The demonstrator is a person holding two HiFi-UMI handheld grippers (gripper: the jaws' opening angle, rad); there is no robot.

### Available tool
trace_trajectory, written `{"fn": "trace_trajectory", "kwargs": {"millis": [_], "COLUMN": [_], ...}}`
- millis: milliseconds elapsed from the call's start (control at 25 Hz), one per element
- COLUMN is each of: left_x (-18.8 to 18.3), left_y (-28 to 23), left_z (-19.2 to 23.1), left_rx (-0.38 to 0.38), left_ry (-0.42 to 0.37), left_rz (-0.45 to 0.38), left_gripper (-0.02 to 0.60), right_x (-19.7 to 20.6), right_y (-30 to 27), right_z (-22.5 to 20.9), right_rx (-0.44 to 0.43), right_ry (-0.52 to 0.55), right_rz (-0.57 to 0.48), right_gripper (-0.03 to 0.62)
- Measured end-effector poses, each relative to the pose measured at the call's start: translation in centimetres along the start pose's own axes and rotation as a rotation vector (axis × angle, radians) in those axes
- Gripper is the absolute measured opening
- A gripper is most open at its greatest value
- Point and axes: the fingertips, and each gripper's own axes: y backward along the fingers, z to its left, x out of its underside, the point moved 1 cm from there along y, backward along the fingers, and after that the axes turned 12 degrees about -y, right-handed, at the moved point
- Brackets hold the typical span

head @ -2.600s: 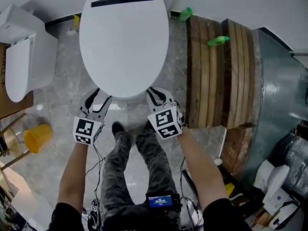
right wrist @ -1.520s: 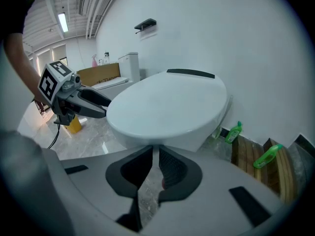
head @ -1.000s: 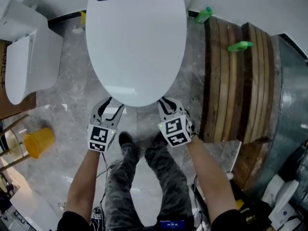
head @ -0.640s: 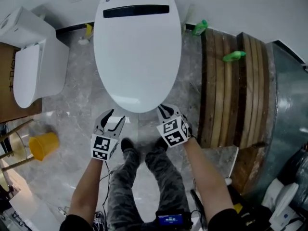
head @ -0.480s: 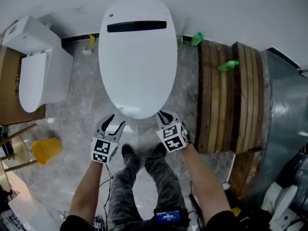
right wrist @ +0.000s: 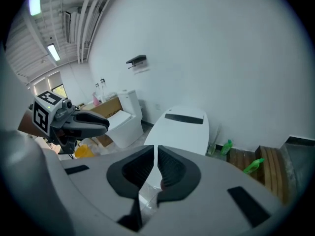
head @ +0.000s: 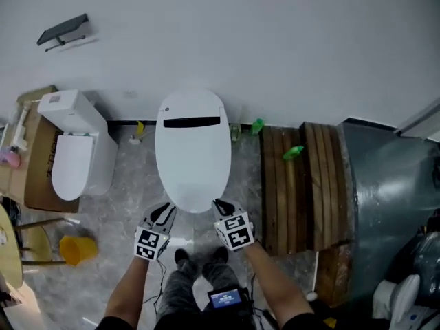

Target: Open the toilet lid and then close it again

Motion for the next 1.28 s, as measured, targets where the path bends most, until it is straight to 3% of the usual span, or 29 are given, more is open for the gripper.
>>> {"fn": "trace_trajectory", "kwargs": {"millis": [200,320,560,840,1120,1280], "left_x": [-6.7,-8.9,-10.0,-11.9,-14.0,-14.1], "left_y": [4.8,7.8,10.5,10.8,10.7,11.3], "left_z": [0.7,0.9,-0.1,-1.5,-3.7,-5.8], "left_rx": [-0.031,-0.060,-0.069,-0.062,-0.077,-0.082], "left_ry": [0.017,0.042,0.032,0.026,0.012,0.018], "left_rz": [-0.079,-0.115,-0.118,-0.128,-0.132,-0.121], "left_gripper": [0.060,0.048,0.015,0.009,0.009,0.009], "right_x": [-4.1,-5.7,-7.9,-8.6,-8.2,-6.8], "right_y": [5.6,8.3,12.1,14.7,15.4,15.8], "right_z": [3.8,5.8,6.7,3.9,2.7,2.5], "right_rx": [0.005,-0.002,-0.016,-0.012,-0.058,-0.098], "right_ry": [0.022,0.031,0.042,0.036,0.064,0.106], "right_rz": [-0.050,-0.088,-0.174,-0.235,-0.229,-0.172], "right_gripper": [0.029,0.026,0.025,0.021,0.020,0.020]}}
